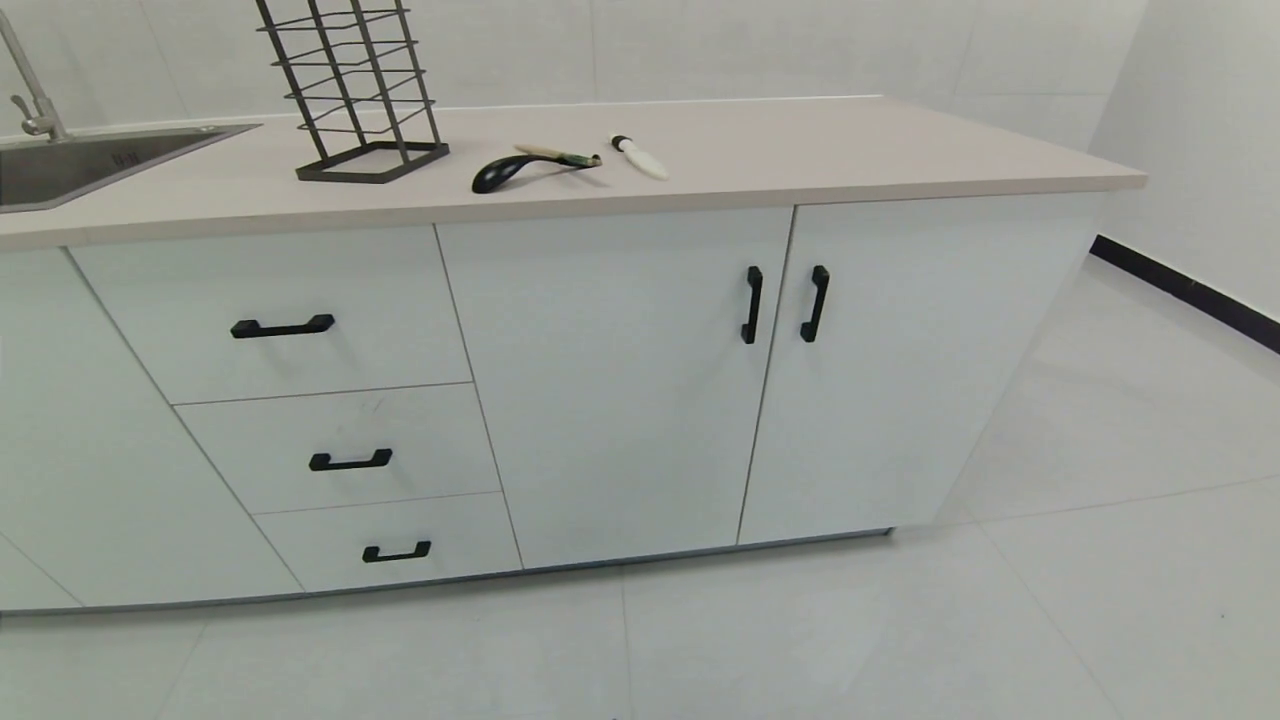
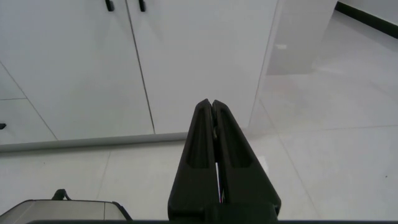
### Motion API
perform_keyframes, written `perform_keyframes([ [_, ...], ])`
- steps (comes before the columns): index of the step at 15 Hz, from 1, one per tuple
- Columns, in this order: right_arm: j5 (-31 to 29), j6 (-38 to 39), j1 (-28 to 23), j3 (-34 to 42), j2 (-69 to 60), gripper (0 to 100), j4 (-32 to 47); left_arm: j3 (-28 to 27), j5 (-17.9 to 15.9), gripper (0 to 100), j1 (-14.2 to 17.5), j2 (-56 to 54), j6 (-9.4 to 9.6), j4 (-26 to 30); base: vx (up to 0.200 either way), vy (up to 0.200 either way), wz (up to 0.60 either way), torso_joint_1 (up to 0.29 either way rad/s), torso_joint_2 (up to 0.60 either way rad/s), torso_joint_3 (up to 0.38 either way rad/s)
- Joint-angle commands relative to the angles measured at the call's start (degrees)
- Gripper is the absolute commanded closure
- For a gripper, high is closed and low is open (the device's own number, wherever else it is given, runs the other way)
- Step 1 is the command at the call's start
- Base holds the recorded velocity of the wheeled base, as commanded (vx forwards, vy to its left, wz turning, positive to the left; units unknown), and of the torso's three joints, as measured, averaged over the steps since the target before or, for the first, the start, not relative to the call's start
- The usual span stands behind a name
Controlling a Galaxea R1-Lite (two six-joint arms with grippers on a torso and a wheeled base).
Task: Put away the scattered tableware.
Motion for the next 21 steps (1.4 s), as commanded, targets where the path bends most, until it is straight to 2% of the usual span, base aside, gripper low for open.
perform_keyframes([
  [1, -0.07, -0.02, 0.01, 0.01, 0.11, 100, 0.01, 0.00, -0.02, 0, 0.00, 0.00, -0.02, -0.01, 0.000, 0.000, 0.00, 0.000, 0.00, 0.000],
  [11, -0.07, -0.02, 0.01, 0.01, 0.11, 100, 0.01, 0.00, -0.02, 0, 0.00, 0.00, -0.11, -0.01, 0.000, 0.000, 0.00, 0.000, 0.00, 0.000],
  [16, -0.07, -0.02, 0.01, 0.01, 0.11, 100, 0.01, 0.00, -0.02, 0, 0.00, 0.00, -0.11, -0.01, 0.000, -0.160, 0.00, 0.005, 0.00, 0.002],
  [21, -0.16, -0.11, 0.01, 0.01, 0.11, 100, -0.08, 0.00, 0.07, 0, 0.00, 0.00, -0.11, -0.01, 0.000, 0.000, 0.60, 0.004, 0.00, 0.004],
])
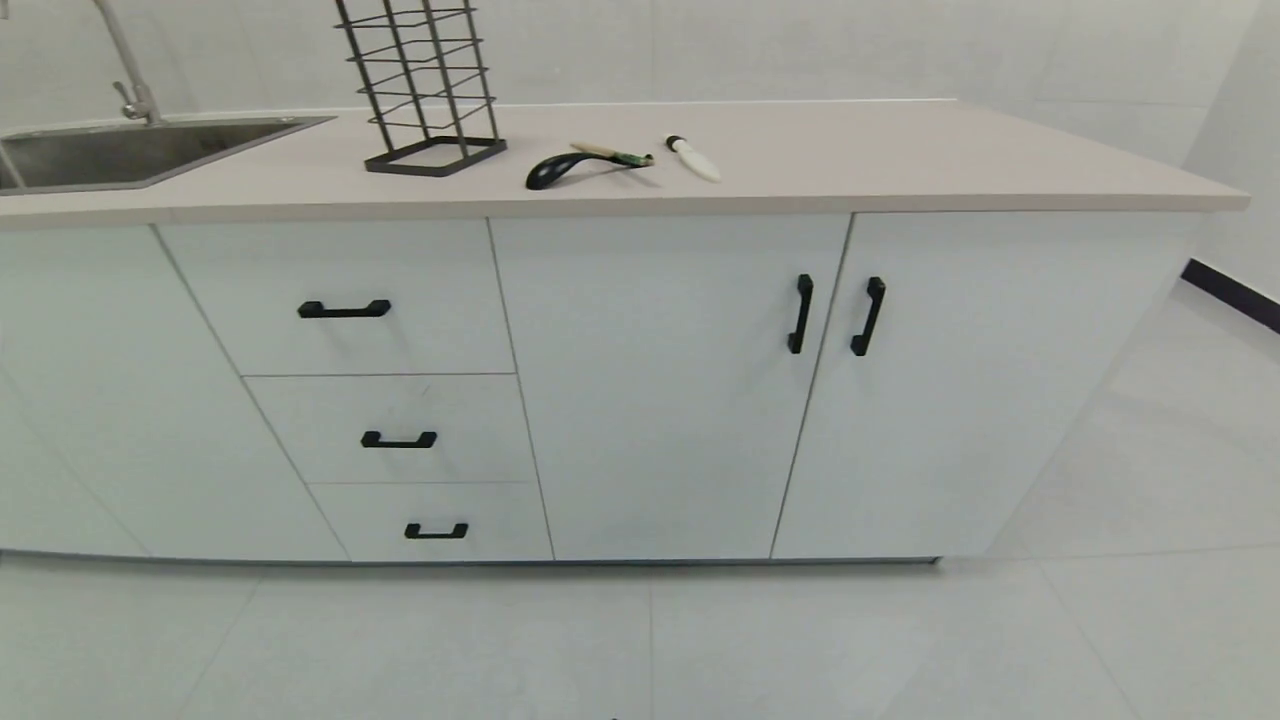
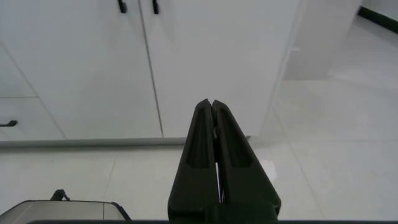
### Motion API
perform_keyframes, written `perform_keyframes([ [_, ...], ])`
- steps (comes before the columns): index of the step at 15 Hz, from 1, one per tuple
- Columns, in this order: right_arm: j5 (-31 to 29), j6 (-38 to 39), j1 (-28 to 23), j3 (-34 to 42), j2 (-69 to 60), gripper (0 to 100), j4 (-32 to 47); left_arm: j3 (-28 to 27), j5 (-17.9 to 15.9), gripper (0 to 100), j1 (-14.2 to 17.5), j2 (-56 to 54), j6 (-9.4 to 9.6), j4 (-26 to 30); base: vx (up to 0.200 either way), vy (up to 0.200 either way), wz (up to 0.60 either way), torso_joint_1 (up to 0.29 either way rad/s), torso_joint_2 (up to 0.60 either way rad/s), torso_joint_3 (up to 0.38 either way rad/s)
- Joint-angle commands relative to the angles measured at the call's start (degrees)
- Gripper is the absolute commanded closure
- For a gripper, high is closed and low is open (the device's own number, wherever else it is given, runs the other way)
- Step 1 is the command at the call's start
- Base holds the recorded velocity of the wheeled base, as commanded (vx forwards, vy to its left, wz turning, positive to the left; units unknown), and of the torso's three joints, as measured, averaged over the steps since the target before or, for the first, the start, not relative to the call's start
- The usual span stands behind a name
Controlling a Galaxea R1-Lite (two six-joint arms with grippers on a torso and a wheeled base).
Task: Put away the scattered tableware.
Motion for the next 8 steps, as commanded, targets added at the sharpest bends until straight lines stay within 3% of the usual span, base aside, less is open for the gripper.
perform_keyframes([
  [1, 0.06, -0.04, 0.01, 0.01, 0.07, 100, -0.04, 0.00, 0.01, 0, 0.00, 0.00, -0.02, -0.01, 0.000, 0.000, 0.60, 0.002, 0.00, 0.002],
  [7, 0.06, -0.04, 0.01, 0.01, 0.07, 100, 0.05, 0.00, 0.01, 0, 0.00, 0.00, 0.16, -0.01, 0.000, 0.000, 0.60, 0.002, 0.00, 0.002],
  [8, 0.06, 0.04, 0.01, 0.01, 0.07, 100, 0.05, 0.00, 0.01, 0, 0.00, 0.00, 0.16, -0.01, 0.000, 0.000, 0.00, 0.000, 0.00, 0.000],
])
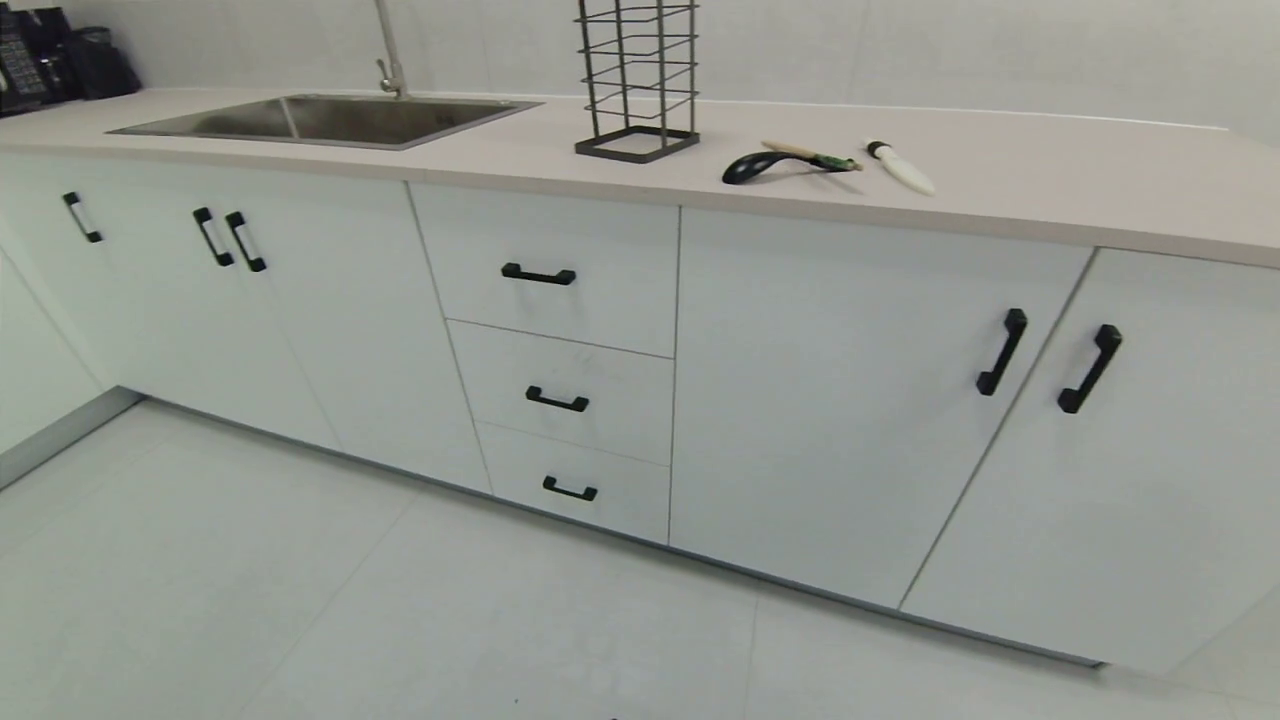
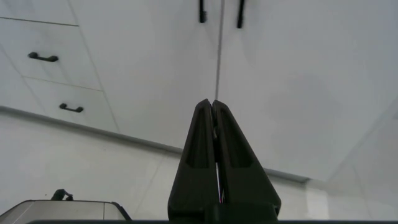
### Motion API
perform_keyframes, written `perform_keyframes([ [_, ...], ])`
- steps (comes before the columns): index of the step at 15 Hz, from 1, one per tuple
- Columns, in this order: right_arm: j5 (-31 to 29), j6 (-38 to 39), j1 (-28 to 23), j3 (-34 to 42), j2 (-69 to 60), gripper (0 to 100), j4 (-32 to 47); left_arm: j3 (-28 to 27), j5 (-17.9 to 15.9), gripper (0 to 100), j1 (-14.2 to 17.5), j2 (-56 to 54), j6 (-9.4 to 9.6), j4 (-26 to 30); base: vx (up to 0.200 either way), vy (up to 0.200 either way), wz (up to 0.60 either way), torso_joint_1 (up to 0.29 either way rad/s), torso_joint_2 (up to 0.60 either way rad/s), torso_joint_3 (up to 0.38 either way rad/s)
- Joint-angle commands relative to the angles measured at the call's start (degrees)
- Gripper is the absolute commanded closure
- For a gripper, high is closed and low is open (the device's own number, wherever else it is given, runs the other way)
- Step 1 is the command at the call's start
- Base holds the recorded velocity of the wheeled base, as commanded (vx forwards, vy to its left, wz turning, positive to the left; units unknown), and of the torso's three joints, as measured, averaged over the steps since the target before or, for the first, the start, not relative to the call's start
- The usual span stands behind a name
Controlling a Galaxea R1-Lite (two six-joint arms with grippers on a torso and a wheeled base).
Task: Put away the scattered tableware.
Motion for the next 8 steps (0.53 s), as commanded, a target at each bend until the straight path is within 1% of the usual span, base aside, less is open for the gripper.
perform_keyframes([
  [1, 0.02, 0.01, -0.02, 0.01, 0.07, 100, -0.01, 0.00, 0.01, 0, 0.00, 0.00, -0.02, -0.02, 0.000, 0.000, 0.00, 0.000, 0.00, 0.000],
  [6, 0.02, 0.01, -0.02, 0.01, 0.07, 100, -0.01, 0.00, 0.01, 0, 0.00, 0.00, -0.19, -0.02, 0.000, 0.000, 0.00, 0.000, 0.00, 0.000],
  [8, 0.02, 0.01, -0.02, 0.01, 0.07, 100, -0.01, 0.00, 0.01, 0, 0.00, 0.00, -0.28, -0.02, 0.200, 0.000, 0.00, 0.000, 0.00, 0.005],
])
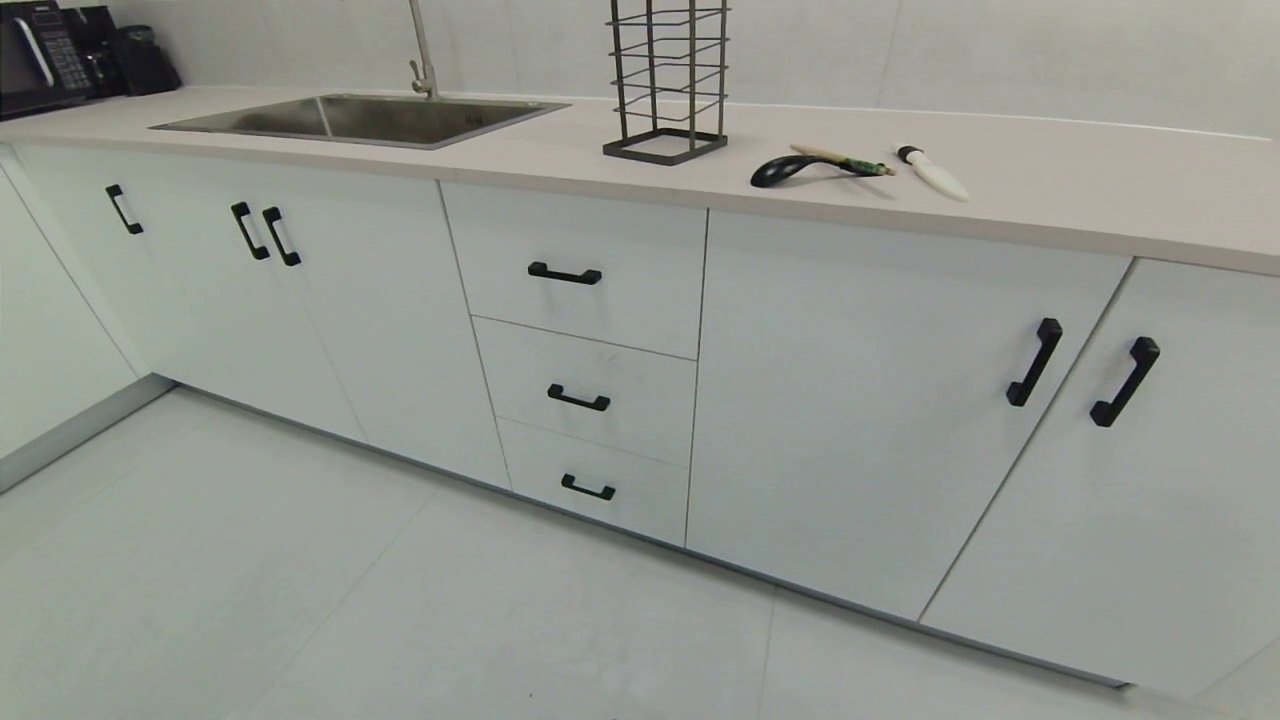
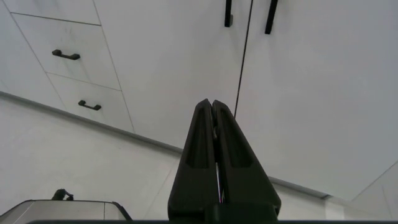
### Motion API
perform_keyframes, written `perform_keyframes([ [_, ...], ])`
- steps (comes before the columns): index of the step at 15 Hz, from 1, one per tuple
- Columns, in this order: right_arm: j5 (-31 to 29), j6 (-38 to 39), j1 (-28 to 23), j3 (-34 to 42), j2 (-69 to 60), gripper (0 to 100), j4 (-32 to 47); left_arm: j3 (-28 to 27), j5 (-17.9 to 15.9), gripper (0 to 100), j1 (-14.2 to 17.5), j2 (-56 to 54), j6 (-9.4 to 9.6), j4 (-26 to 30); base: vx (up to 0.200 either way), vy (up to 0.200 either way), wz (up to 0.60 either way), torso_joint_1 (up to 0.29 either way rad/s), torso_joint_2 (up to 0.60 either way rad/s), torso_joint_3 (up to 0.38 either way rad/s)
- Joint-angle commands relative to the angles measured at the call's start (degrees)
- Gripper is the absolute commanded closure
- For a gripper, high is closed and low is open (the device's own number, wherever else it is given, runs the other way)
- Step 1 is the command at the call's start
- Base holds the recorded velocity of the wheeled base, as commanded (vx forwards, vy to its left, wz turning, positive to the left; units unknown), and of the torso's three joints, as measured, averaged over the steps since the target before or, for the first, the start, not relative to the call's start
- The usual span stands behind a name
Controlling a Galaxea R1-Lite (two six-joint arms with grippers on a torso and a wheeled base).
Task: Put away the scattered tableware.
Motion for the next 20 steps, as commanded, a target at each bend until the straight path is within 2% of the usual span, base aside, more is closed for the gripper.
perform_keyframes([
  [1, 0.03, -0.02, -0.02, 0.01, 0.07, 100, 0.01, 0.00, -0.02, 0, 0.00, 0.00, -0.04, -0.01, 0.200, 0.000, 0.00, 0.002, 0.00, 0.007],
  [5, 0.03, -0.02, -0.02, 0.01, 0.07, 100, 0.01, 0.00, -0.02, 0, 0.00, 0.00, -0.04, 0.08, 0.200, 0.000, 0.00, 0.002, 0.00, 0.004],
  [7, 0.03, -0.02, -0.02, 0.01, 0.07, 100, 0.01, 0.00, -0.10, 0, 0.00, 0.00, 0.05, -0.01, 0.200, 0.200, 0.00, -0.002, 0.00, 0.000],
  [13, 0.03, -0.02, -0.02, 0.01, 0.07, 100, 0.01, 0.00, -0.10, 0, 0.00, 0.00, 0.23, -0.01, 0.000, 0.200, 0.00, 0.005, 0.00, -0.001],
  [20, 0.03, -0.02, -0.02, 0.01, 0.07, 100, 0.01, 0.00, -0.02, 0, 0.00, 0.00, 0.14, -0.01, 0.000, 0.000, 0.00, 0.000, 0.00, 0.000],
])
